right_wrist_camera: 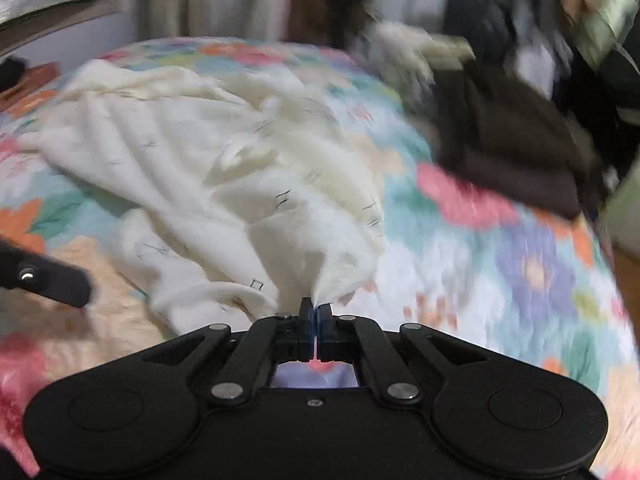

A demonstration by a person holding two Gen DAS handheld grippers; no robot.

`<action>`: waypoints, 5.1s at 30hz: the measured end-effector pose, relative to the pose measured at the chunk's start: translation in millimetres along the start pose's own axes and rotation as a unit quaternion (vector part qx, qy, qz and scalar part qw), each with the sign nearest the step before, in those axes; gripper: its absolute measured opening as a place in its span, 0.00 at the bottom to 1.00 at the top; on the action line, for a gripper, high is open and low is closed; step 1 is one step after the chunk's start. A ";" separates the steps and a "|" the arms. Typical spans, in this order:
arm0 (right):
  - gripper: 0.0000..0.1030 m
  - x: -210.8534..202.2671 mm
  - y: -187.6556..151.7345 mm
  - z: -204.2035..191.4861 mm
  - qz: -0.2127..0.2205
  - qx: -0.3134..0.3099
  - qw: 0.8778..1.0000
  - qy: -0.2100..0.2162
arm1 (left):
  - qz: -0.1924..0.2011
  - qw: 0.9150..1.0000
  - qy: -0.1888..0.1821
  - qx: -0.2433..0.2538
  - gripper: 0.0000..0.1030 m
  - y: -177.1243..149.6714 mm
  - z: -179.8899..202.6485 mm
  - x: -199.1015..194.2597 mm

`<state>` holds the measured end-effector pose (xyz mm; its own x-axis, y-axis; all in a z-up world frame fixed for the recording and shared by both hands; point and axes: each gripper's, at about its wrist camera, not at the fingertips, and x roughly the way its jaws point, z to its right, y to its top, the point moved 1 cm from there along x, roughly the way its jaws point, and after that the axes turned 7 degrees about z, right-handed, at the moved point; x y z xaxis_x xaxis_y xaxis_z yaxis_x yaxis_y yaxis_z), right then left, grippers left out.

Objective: Fold clothes

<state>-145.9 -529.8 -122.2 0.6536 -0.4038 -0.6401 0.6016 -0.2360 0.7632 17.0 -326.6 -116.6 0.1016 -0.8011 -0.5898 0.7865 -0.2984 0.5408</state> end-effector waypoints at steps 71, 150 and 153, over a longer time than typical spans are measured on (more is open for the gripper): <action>0.03 -106.0 -2.9 -4.4 0.035 -0.140 0.981 0.126 | 0.177 0.941 0.270 -0.101 0.05 -11.9 -125.1 -194.7; 0.08 214.2 269.4 -69.3 -0.027 -0.149 0.981 0.118 | 0.186 0.933 0.289 0.109 0.03 252.3 -227.9 -92.5; 0.08 207.2 288.4 -63.0 0.009 -0.124 0.984 0.126 | 0.195 0.937 0.278 0.086 0.03 264.2 -240.7 -96.0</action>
<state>191.8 -625.8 -40.3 0.7391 -0.1666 -0.6527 0.6624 0.0040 0.7491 361.7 -203.7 -61.5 0.7004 -0.4869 -0.5219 0.5182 -0.1560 0.8409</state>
